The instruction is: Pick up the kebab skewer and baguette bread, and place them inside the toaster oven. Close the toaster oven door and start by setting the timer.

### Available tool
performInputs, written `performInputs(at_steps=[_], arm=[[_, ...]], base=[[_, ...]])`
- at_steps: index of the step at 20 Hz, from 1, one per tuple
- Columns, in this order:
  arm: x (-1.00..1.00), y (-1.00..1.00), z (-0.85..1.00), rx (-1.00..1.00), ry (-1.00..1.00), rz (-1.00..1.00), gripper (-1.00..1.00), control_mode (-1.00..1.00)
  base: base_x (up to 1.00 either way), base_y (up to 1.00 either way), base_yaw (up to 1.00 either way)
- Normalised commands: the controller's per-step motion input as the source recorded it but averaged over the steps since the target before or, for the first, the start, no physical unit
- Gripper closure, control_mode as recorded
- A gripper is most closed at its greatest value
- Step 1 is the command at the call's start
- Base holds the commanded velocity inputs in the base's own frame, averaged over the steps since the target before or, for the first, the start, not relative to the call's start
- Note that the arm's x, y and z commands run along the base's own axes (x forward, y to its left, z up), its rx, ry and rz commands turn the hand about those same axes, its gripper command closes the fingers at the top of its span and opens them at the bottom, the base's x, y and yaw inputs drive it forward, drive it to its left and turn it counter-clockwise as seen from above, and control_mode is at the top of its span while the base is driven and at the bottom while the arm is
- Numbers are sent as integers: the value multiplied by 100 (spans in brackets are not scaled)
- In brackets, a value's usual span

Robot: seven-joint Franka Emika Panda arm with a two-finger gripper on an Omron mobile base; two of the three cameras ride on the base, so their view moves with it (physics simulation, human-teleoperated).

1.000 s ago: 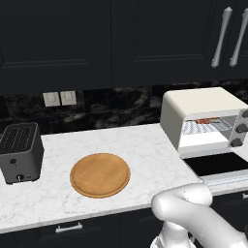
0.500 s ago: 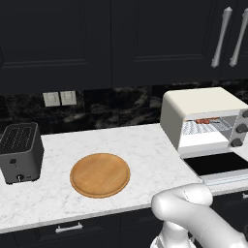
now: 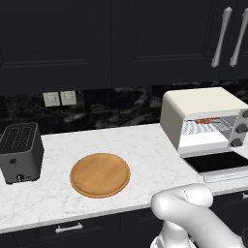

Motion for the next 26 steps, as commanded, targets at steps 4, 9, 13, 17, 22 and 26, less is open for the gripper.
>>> performInputs(at_steps=[4,9,13,17,22,26], arm=[[0,32,33,21,-2,1,-100,-100],[6,31,45,21,-2,0,-100,-100],[22,22,57,22,-1,0,-100,-100],[27,21,46,20,0,0,-100,-100],[-7,-13,3,6,-1,0,-100,-100],[-22,30,12,4,5,0,-100,-100]], base=[[0,0,0],[0,0,0],[0,0,0],[0,0,0],[0,0,0],[0,0,0]])
